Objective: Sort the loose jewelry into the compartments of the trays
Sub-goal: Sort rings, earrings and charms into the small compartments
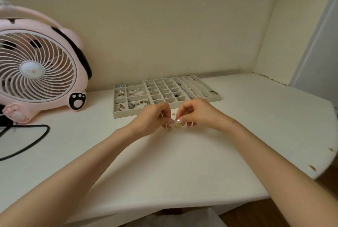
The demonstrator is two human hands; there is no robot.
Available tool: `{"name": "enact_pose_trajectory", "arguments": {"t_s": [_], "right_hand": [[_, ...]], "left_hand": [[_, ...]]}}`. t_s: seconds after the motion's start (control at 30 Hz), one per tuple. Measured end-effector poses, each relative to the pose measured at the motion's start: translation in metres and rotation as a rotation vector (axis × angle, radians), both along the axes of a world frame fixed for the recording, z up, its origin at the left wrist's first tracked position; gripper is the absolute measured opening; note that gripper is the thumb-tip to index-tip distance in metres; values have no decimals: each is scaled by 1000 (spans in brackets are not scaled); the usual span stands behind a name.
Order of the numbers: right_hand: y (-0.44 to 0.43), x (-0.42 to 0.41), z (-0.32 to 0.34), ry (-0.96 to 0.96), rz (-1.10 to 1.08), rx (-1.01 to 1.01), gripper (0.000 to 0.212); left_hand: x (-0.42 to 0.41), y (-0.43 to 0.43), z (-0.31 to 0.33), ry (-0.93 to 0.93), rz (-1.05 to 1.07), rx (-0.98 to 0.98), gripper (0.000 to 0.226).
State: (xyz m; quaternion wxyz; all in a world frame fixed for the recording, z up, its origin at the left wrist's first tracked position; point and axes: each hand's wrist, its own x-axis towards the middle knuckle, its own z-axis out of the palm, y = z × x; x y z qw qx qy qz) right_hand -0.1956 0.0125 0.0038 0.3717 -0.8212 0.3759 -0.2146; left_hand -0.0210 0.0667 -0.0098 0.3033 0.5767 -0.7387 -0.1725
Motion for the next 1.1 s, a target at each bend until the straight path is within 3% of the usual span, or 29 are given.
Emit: {"name": "enact_pose_trajectory", "arguments": {"t_s": [0.3,0.57,0.87,1.1], "right_hand": [[-51,21,12,-38,-117,-7,12],[-98,47,19,-60,-172,-10,11],[-160,89,13,-75,-314,-85,19],[-188,130,9,76,-329,-230,13]], "left_hand": [[21,-43,12,5,136,-103,2],[44,-82,22,-20,229,-158,8],[59,-115,14,186,329,-94,4],[73,-128,10,362,369,-143,17]]}}
